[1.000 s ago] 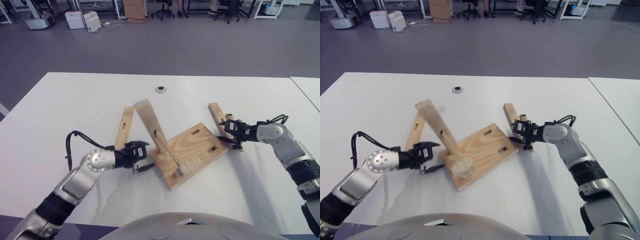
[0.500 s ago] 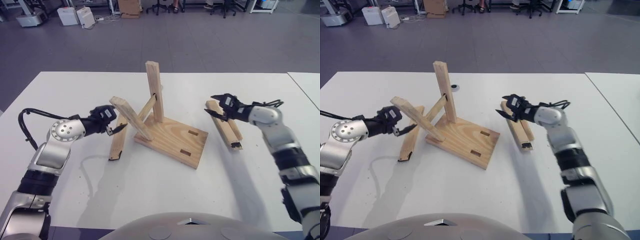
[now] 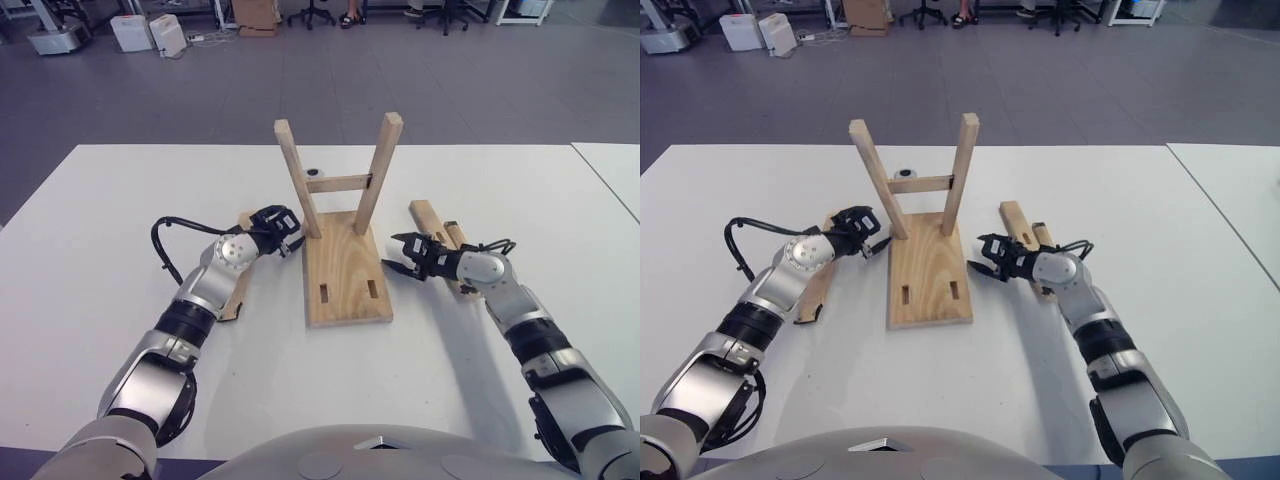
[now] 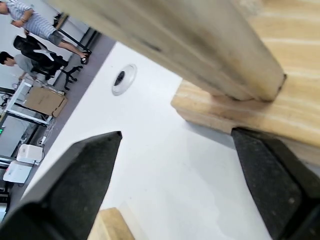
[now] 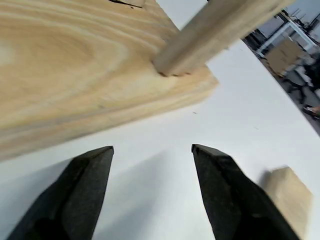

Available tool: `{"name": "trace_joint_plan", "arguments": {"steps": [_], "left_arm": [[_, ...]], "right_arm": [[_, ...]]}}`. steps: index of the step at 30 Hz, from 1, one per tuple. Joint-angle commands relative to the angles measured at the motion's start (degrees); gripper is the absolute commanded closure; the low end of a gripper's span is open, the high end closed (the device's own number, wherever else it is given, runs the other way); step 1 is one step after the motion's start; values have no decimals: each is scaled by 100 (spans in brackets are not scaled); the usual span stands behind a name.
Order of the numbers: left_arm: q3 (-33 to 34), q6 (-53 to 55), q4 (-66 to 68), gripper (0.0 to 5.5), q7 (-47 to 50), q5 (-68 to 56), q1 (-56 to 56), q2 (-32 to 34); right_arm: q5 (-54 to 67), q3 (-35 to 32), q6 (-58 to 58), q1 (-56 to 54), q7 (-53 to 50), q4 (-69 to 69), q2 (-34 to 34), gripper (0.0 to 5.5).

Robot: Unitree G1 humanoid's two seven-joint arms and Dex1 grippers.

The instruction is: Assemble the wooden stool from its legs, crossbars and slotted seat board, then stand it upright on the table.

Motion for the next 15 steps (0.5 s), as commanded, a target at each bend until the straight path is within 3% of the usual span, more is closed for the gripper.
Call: {"name": "trace_joint_plan", "arguments": {"steps": [1, 5, 15], "left_arm": [[206, -110, -286, 145, -76, -81, 273, 64], [381, 91, -759, 145, -97, -89, 508, 97], [639, 632, -1629, 145, -157, -278, 780, -26]], "right_arm": [[736, -1479, 1342, 148, -829, -1144, -124, 258], [1658, -2042, 2218, 220, -718, -894, 139, 258], [2005, -2383, 2092, 307, -866, 164, 327, 258]]}}
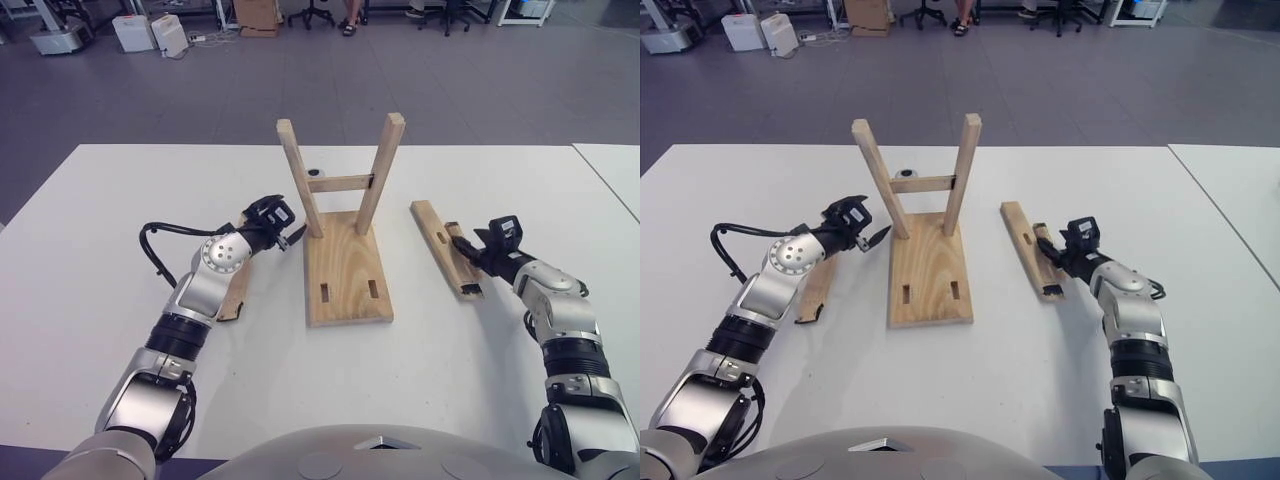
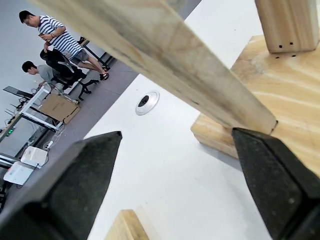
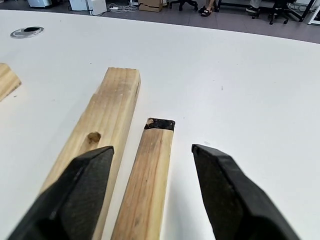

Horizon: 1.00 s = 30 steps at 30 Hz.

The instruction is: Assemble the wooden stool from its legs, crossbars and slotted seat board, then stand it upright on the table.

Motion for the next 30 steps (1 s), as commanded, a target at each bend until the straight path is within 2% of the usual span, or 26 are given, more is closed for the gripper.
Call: {"name": "trace_joint_plan", "arguments": {"steps": [1, 12, 16, 20, 22, 24, 26, 30], "left_arm": [[93, 173, -209, 145, -29, -53, 149, -20], [90, 290, -347, 145, -7, -30, 355, -77], [148, 493, -693, 145, 28, -116, 525, -157], [736, 1395, -2289, 145, 57, -1086, 993, -576], [1110, 1934, -3104, 145, 113, -1973, 802, -984], [1735, 2550, -3618, 145, 499, -3173, 84, -1557], [2435, 3081, -3697, 145, 1291, -4783, -919, -2229], [3183, 3594, -2927, 145, 2576, -6607, -2488, -2672]], "right_arm": [[145, -178, -109, -11, -62, 148, 51, 258], [-34, 198, -124, 302, 77, 247, 124, 258], [-161, 165, 154, 426, -279, 211, 83, 325], [-212, 166, 415, 866, -608, -345, 151, 391], [-209, 38, 326, 831, -931, -580, 250, 417], [-104, -202, -50, 478, -1191, -1170, 269, 418], [474, -310, 13, -345, -1161, -2334, 368, 418], [801, 712, 38, -1658, -400, -4472, 196, 418]]}}
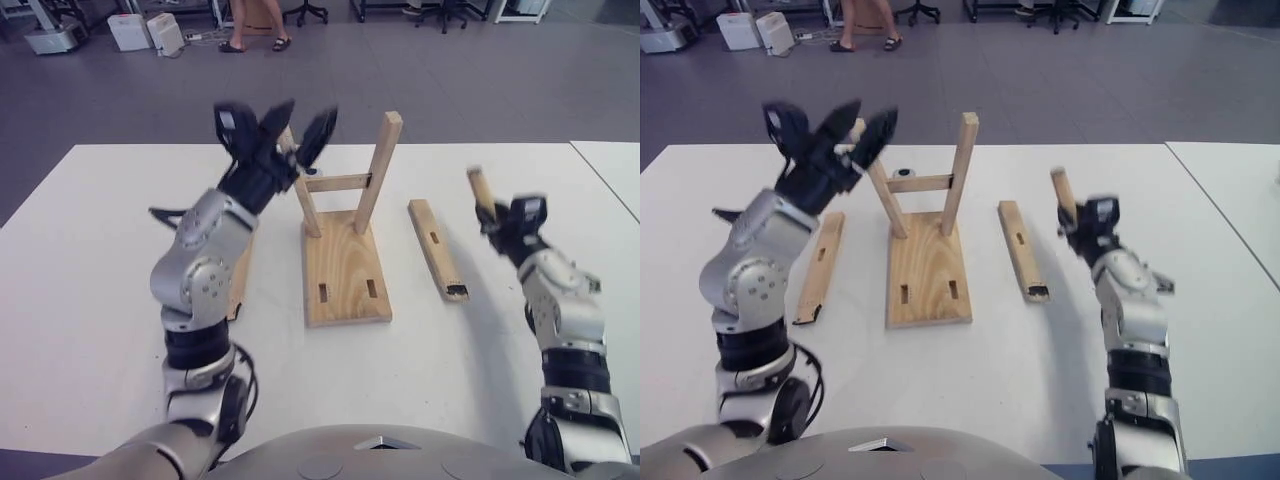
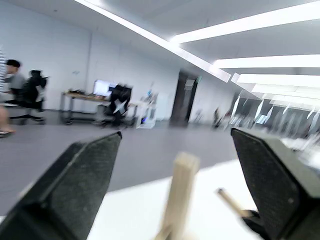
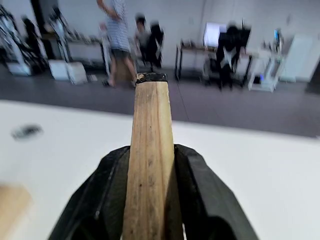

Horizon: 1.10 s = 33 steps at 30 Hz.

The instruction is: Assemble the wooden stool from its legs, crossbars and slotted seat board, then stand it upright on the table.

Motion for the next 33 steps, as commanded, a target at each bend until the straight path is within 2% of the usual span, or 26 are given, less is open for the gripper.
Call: {"name": "trace_joint_plan", "arguments": {"steps": [1, 3, 10, 17, 23, 26, 27, 29, 30, 33], "left_arm": [[692, 536, 651, 145, 1251, -1683, -1376, -291], [685, 666, 637, 145, 1533, -2120, -1470, -290], [454, 747, 531, 280, 1798, -2814, -1293, -22], [192, 632, 667, 409, 1679, -2659, -1189, 321], [60, 421, 661, 505, 1722, -2685, -1182, 279], [15, 341, 642, 510, 1658, -2720, -1155, 286], [17, 299, 620, 510, 1671, -2719, -1152, 287], [63, 249, 594, 510, 1835, -2559, -1114, 417], [167, 205, 658, 510, 2005, -2354, -1022, 563], [1061, 412, -156, 510, 1748, -2185, 747, 1580]], "right_arm": [[223, 1081, 4, -1339, 708, -2030, -109, 418], [162, 1381, 70, -1504, 685, -2260, 30, 418], [33, 1596, 50, -1518, 585, -2206, 230, 418], [-117, 1609, 4, -1563, 632, -2158, 229, 418], [-279, 1659, -79, -1511, 665, -2159, 249, 418], [-295, 1672, -49, -1516, 688, -2161, 257, 418], [-276, 1687, -2, -1501, 707, -2168, 256, 381], [-232, 1664, 193, -1169, 814, -2296, 72, 348], [-203, 1371, 310, -810, 830, -2292, -129, 329], [-207, 521, 376, 190, 775, -2052, -514, 287]]}}
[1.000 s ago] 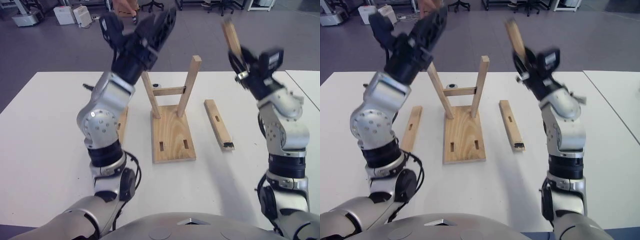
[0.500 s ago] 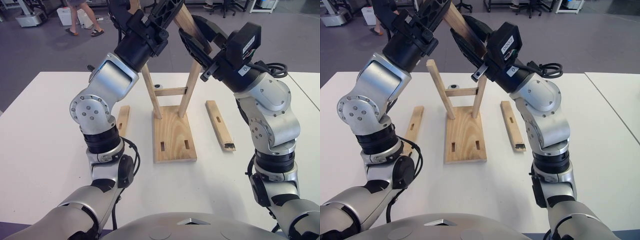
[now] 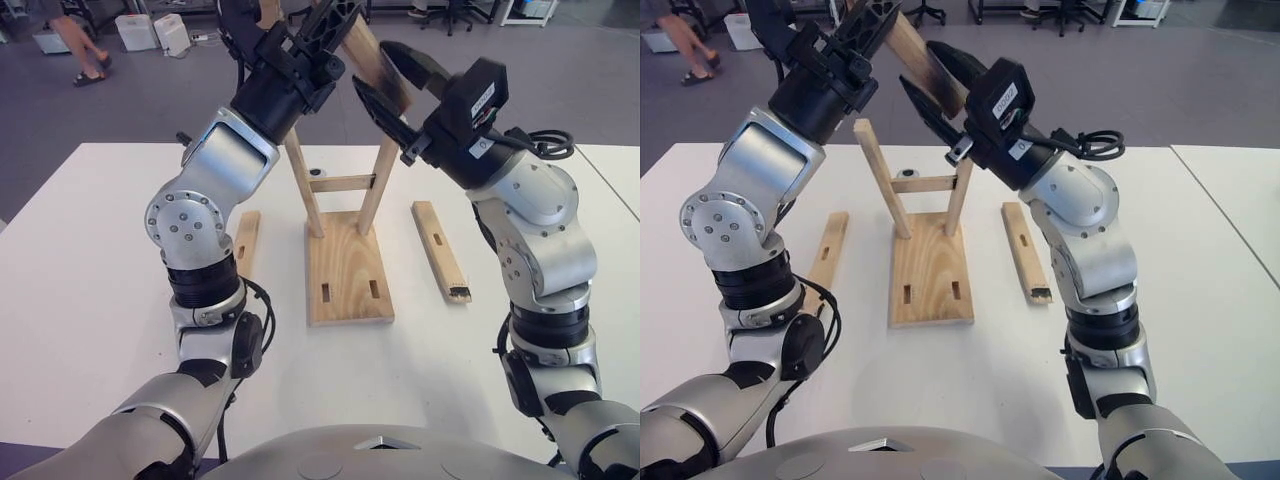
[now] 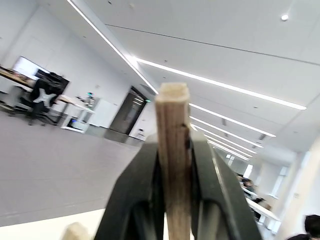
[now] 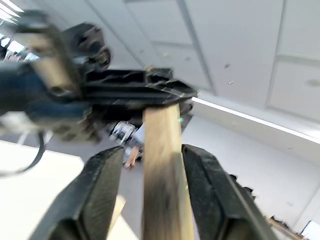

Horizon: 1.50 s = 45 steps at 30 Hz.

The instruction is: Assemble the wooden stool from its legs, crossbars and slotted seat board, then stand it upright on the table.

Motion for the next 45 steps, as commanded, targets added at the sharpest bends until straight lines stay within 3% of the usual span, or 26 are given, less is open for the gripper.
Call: {"name": "trace_joint_plan", "arguments": {"steps": [1, 4, 11, 16, 25, 32, 39, 45], "left_arm": [[1076, 58, -697, 510, -463, 485, 2293, 1262], [1310, -726, 159, 510, -1145, 1479, 3375, 1487], [1067, -1597, 1029, 510, -1576, 2098, 3811, 802], [743, -2083, 1440, 510, -1653, 2566, 3680, 419], [415, -3072, 2591, 510, -1860, 3686, 3886, 351], [-472, -3095, 2907, 510, -1893, 4963, 4723, 782], [-939, -3657, 4217, 510, -2073, 5584, 4983, 978], [-485, -3713, 2459, 510, -2385, 4612, 4393, 1095]], "right_arm": [[-147, -909, 42, 1171, -122, 489, -435, 287], [-564, -1089, -381, 1435, -639, 1804, -256, 287], [-816, -1059, -1008, 1339, -1160, 3180, 160, 287], [-901, -954, -1248, 1352, -1231, 3443, 301, 287], [-941, -901, -1487, 1317, -1215, 3657, 409, 287], [-1298, -719, -1688, 1318, -1199, 3531, 235, 287], [-1552, -583, -1836, 1209, -1182, 3499, 130, 287], [-1572, -576, -1832, 1169, -1142, 3399, 98, 287]]}}
